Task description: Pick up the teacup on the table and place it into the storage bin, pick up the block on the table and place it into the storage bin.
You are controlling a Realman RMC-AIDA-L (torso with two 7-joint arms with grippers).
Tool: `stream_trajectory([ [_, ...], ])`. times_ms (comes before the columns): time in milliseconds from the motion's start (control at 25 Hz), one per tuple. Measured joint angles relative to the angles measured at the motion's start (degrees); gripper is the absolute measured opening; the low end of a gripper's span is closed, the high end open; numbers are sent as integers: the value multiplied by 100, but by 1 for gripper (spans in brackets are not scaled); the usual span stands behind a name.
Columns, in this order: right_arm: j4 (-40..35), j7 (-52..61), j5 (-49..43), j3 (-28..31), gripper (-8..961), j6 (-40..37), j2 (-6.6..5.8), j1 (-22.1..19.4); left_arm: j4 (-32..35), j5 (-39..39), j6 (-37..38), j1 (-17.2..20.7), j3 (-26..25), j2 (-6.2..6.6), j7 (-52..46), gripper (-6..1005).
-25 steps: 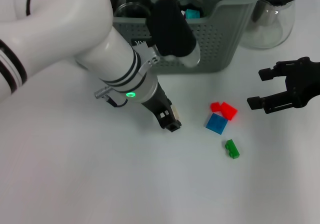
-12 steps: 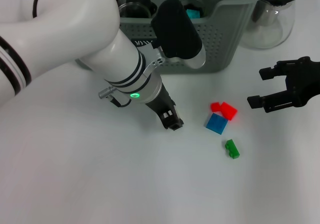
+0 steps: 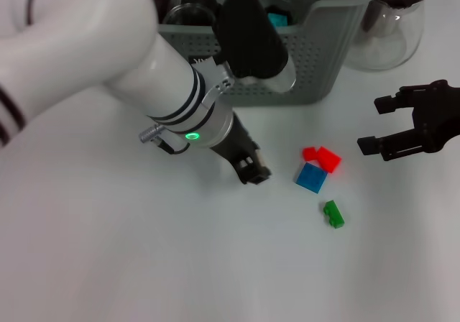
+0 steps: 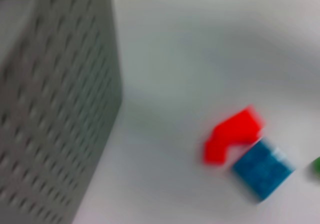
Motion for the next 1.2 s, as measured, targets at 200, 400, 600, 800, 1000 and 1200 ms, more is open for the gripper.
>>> stream_trajectory([
  [200,2,87,-189,72,946,-32,-22,15,1331,-711,878,632,-521,-6,101,407],
  [400,114,163,-497,125,946,-1,-28,23,2094,-2210,1590,911,-1689,10,638,407],
  [600,354,75,-569,252,946,25,-55,28,2138,-2937,1397,593,-2762,45,681,406],
  [800,439,66,-551,299,946,22,-33,55,1650,-2607,547,-38,-3115,120,649,406],
  [1000,465,157,-551,435,946,-35,-7,104,492,-1879,-434,-811,-3244,246,586,406],
  [1200,468,198,-548,451,946,-40,7,143,-1117,-1494,-1359,-1574,-3384,432,591,406],
])
